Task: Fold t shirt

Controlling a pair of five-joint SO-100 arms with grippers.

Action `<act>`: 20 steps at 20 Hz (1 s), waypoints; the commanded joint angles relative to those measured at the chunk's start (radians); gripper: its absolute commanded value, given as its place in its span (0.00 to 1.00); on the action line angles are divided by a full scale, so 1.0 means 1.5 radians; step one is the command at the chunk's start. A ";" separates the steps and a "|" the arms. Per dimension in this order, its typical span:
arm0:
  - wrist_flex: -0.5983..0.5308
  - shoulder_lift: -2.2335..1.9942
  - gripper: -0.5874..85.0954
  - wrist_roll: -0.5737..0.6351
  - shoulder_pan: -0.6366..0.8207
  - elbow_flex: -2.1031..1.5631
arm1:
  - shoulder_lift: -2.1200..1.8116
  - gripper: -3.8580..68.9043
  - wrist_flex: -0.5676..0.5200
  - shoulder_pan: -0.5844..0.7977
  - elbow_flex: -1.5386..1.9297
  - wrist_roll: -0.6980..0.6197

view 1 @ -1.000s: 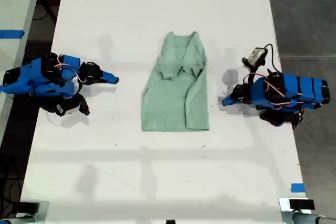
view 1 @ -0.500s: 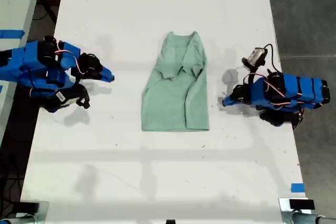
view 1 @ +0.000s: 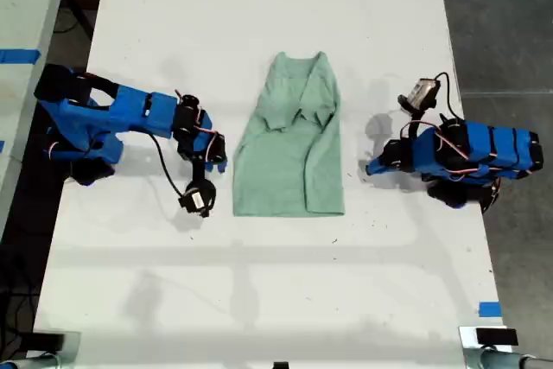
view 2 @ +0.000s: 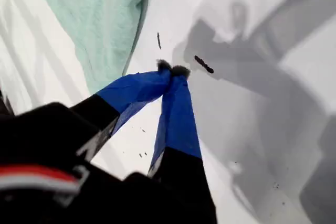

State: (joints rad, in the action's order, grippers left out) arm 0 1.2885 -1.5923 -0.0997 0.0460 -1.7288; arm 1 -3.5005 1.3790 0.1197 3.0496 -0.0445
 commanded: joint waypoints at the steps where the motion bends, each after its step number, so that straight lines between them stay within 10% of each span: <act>1: 0.021 0.066 0.26 -0.016 -0.037 0.138 | -0.003 0.05 -0.017 0.003 0.035 -0.007; 20: 0.074 0.328 0.16 -0.029 -0.012 0.330 | -0.003 0.05 -0.017 -0.003 0.035 -0.006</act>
State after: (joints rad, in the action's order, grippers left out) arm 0 1.3959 -1.1290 -0.1289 0.0184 -1.2778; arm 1 -3.5005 1.3790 0.1197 3.0496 -0.0445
